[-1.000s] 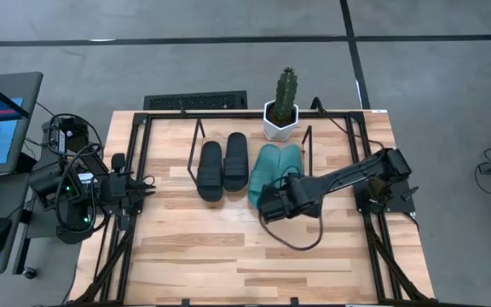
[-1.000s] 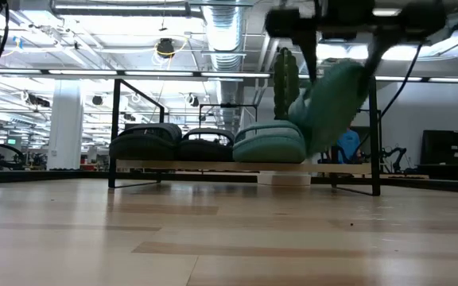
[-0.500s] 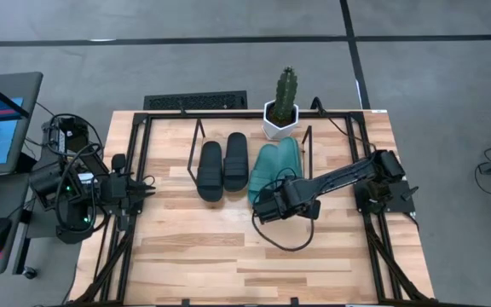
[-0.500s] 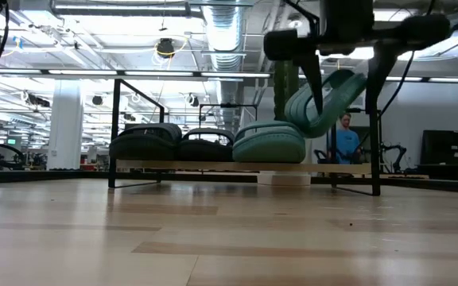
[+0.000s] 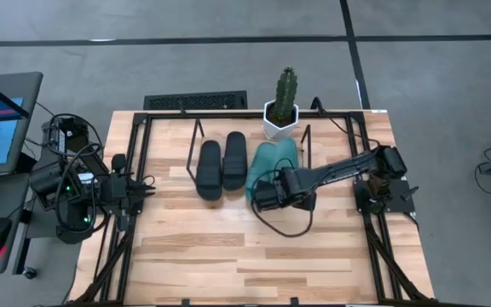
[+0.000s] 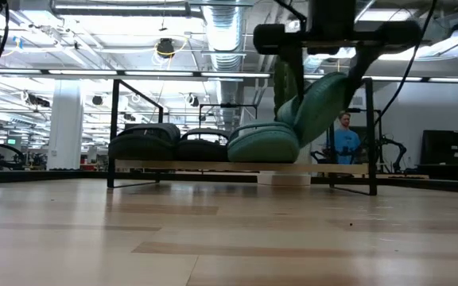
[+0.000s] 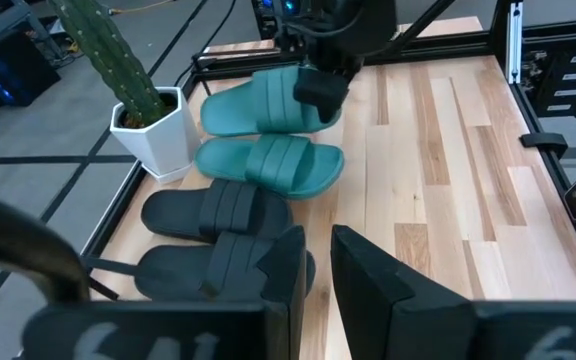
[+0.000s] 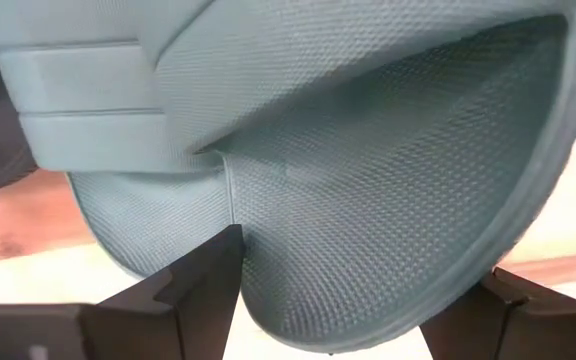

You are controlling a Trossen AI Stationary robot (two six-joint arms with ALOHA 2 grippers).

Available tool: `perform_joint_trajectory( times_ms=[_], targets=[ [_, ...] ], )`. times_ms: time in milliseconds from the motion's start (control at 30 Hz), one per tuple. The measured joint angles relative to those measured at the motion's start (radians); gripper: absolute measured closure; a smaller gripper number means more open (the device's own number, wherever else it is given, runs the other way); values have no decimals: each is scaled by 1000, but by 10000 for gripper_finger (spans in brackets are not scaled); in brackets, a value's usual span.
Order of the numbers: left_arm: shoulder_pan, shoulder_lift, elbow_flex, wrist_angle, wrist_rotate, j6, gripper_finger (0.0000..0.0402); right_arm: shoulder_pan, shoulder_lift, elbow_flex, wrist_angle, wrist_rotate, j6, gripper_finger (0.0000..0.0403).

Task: Pick and place slides into the shelf
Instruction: Put the green slipper on the shelf

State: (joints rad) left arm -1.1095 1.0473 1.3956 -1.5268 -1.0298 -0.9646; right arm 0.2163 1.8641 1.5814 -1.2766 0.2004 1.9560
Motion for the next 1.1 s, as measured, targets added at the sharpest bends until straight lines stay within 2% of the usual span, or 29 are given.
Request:
perform_joint_trajectory(
  times_ms=[200, 467, 667, 1000, 1100],
  targets=[
    [0, 0, 0, 9, 0, 0, 358, -36, 0, 0, 14, -30, -53, 148],
    [0, 0, 0, 22, 4, 6, 358, -13, 0, 0, 15, -52, -8, 132],
    [0, 0, 0, 22, 4, 6, 358, 26, 0, 0, 15, 10, 60, 132],
    [0, 0, 0, 22, 4, 5, 358, 27, 0, 0, 27, 55, 131, 132],
    [0, 0, 0, 23, 4, 5, 358, 18, 0, 0, 11, 41, 160, 132]
  ],
)
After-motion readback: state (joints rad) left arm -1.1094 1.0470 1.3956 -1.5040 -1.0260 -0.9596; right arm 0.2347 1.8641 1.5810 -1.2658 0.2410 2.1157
